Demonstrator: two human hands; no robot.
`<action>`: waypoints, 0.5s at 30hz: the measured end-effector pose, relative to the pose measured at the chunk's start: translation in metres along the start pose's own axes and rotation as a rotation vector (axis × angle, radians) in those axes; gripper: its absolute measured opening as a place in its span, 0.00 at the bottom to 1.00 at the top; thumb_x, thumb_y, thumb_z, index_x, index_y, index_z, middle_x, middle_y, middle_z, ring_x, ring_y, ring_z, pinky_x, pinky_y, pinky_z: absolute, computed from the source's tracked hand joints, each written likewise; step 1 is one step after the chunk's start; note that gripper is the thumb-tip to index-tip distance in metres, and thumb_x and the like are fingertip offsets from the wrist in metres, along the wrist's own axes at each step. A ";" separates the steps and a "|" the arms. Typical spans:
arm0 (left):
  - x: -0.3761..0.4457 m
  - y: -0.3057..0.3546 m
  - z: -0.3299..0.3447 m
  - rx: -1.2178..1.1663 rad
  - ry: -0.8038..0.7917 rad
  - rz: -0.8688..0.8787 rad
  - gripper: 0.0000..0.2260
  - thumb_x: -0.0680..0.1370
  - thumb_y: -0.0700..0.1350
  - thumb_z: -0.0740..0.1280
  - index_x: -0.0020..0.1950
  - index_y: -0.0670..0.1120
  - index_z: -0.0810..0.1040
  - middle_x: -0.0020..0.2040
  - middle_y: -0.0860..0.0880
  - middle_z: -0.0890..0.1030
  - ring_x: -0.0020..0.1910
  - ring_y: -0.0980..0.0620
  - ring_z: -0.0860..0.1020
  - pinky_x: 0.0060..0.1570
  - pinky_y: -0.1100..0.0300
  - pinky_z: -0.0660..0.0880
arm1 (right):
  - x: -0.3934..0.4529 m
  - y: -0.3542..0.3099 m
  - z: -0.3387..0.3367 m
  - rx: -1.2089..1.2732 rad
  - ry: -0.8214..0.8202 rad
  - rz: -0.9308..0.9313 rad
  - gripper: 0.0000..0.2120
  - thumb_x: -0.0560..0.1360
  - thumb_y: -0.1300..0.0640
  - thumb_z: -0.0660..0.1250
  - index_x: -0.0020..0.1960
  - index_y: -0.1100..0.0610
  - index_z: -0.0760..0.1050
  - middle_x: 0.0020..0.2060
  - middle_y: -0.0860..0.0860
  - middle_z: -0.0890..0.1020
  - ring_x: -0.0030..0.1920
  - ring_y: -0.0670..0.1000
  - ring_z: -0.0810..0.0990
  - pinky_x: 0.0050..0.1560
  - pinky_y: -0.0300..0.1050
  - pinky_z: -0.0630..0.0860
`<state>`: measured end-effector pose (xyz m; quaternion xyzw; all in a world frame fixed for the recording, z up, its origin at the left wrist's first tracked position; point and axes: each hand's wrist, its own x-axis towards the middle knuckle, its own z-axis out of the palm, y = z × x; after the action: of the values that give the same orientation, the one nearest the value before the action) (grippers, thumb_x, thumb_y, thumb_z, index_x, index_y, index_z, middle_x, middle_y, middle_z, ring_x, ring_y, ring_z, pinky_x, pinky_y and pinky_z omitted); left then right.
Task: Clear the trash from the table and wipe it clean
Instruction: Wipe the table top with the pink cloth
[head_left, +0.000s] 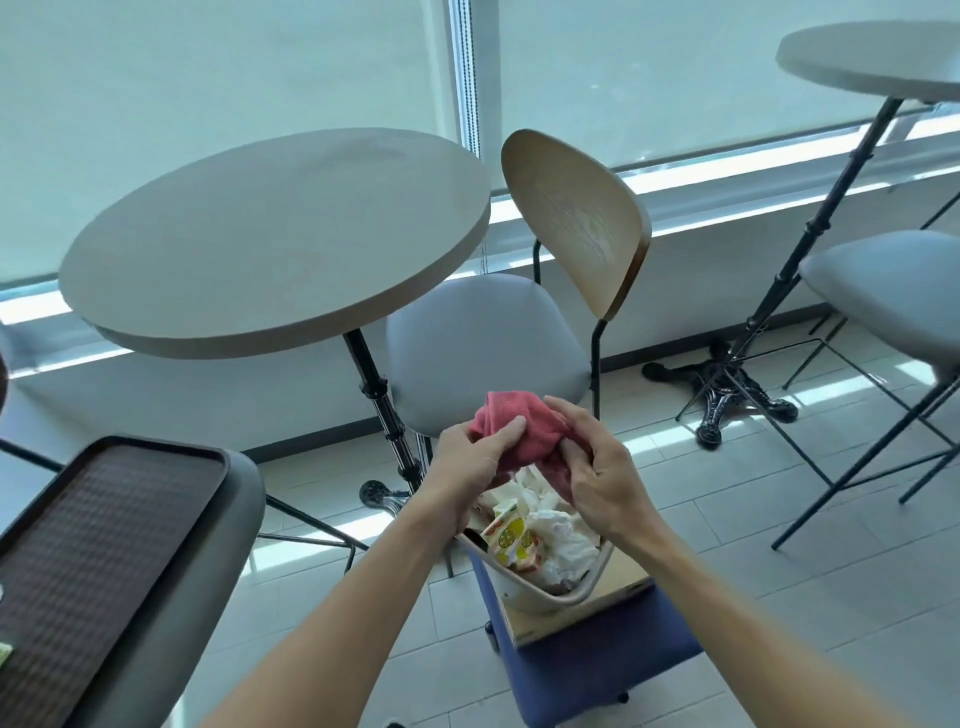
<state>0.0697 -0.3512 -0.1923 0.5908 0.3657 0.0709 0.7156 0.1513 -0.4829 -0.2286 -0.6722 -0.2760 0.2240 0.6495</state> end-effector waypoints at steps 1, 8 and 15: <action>-0.001 0.002 0.002 0.022 0.003 0.053 0.05 0.75 0.45 0.72 0.48 0.45 0.83 0.43 0.46 0.86 0.43 0.51 0.83 0.40 0.60 0.78 | -0.002 0.001 -0.001 0.046 0.000 0.014 0.22 0.81 0.72 0.54 0.66 0.50 0.72 0.58 0.54 0.79 0.57 0.48 0.81 0.54 0.39 0.78; -0.002 0.021 0.009 0.288 -0.043 0.277 0.06 0.77 0.42 0.71 0.46 0.53 0.84 0.44 0.48 0.86 0.47 0.49 0.85 0.50 0.54 0.80 | -0.015 0.023 -0.015 0.090 0.097 0.202 0.24 0.81 0.67 0.60 0.71 0.46 0.65 0.64 0.48 0.76 0.63 0.43 0.75 0.60 0.41 0.76; -0.006 0.041 0.010 0.087 -0.178 0.155 0.05 0.78 0.35 0.67 0.47 0.41 0.82 0.38 0.46 0.85 0.35 0.53 0.84 0.34 0.63 0.79 | -0.015 0.033 0.000 0.738 0.022 0.725 0.33 0.79 0.35 0.55 0.77 0.54 0.59 0.70 0.68 0.67 0.69 0.64 0.70 0.67 0.54 0.70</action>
<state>0.0848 -0.3508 -0.1526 0.6518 0.2568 0.0574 0.7112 0.1424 -0.4927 -0.2620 -0.4530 0.0791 0.5101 0.7269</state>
